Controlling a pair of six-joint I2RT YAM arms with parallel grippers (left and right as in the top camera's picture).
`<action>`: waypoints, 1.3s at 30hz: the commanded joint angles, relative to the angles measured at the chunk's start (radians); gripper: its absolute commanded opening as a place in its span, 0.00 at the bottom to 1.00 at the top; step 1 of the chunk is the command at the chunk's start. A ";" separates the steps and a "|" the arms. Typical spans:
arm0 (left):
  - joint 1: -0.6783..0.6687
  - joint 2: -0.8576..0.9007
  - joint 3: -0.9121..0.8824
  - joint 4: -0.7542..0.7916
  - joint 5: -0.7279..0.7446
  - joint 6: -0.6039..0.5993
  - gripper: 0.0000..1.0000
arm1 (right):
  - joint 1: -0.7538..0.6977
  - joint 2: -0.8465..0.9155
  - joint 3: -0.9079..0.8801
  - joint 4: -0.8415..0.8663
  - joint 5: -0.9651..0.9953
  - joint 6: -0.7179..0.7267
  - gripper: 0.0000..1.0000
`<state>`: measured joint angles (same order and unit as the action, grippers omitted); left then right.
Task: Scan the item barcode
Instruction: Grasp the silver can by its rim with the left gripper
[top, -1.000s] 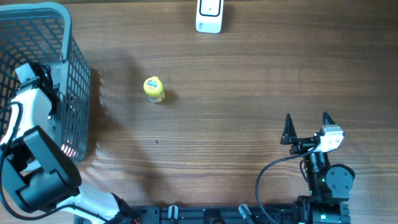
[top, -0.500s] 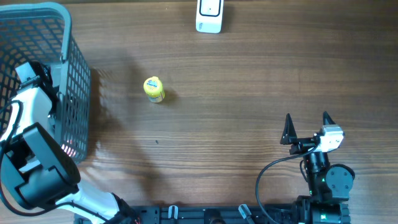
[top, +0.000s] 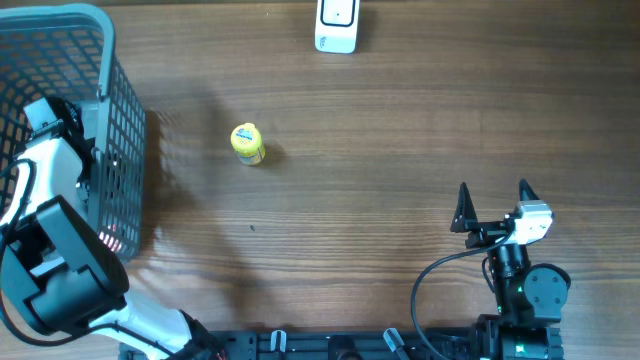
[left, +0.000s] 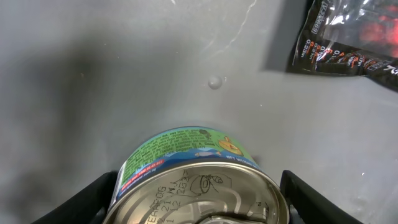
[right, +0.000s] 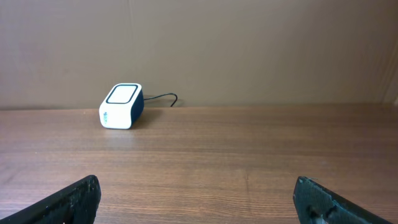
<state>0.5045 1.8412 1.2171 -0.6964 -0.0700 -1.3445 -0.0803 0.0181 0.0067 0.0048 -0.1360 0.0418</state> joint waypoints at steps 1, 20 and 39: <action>-0.005 0.057 -0.026 -0.032 0.001 0.002 0.60 | -0.005 -0.008 -0.002 0.004 0.009 0.012 1.00; -0.005 0.055 0.063 -0.048 0.084 0.065 0.52 | -0.005 -0.008 -0.002 0.003 0.009 0.012 1.00; -0.005 0.030 0.307 -0.211 0.084 0.115 0.52 | -0.005 -0.008 -0.002 0.003 0.009 0.012 1.00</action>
<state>0.5045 1.8969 1.4994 -0.9028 0.0067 -1.2499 -0.0807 0.0181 0.0067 0.0048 -0.1360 0.0418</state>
